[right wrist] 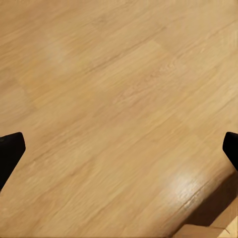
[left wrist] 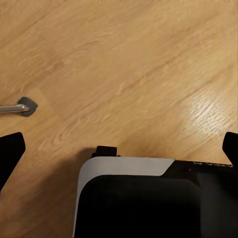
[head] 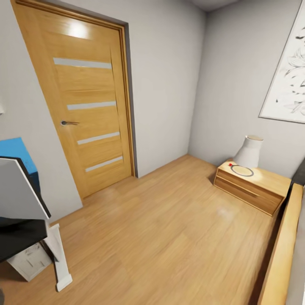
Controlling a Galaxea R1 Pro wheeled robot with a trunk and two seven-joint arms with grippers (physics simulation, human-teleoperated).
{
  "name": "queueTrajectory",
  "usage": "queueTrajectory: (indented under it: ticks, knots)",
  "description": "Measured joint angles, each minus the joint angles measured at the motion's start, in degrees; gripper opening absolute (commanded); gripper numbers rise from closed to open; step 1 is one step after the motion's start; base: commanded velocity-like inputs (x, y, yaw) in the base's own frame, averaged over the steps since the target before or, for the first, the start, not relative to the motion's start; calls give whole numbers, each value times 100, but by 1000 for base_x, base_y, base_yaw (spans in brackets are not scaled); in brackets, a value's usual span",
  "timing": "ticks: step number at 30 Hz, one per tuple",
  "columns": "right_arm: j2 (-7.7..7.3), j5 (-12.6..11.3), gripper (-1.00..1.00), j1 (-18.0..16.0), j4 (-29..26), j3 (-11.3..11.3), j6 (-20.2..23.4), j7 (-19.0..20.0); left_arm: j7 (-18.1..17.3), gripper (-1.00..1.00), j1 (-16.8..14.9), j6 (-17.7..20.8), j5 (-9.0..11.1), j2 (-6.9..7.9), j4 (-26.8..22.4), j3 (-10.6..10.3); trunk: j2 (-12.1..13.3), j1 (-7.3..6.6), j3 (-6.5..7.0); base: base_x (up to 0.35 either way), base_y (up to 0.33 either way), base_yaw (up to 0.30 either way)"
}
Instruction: In the bedroom, organize the workspace by keeping the computer under the desk, ensuring the monitor is on the desk, placing the keyboard on the desk next to the monitor, placing the mouse on the desk next to the keyboard, moving the folder from the swivel chair onto the desk next to the mouse, stacking the notebook on top of the folder with the pen on top of the notebook, and positioning the swivel chair next to the desk.
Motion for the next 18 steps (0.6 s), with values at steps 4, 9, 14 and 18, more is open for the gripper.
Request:
queueTrajectory:
  ticks: [4,9,14,18]
  knots:
    - [-3,0,100,0,0,0,2,0,3,100,0,11,3,-2,0,0,0,0,-35,321,0,56]
    - [-6,0,100,-1,3,0,7,0,7,100,0,20,6,0,0,0,0,0,-79,322,0,60]
    - [-4,0,100,-2,4,0,9,1,9,100,0,15,8,2,0,0,0,0,-124,318,57,61]
    - [-7,0,100,-3,1,0,10,0,10,100,0,13,3,-2,0,0,0,0,-159,288,182,61]
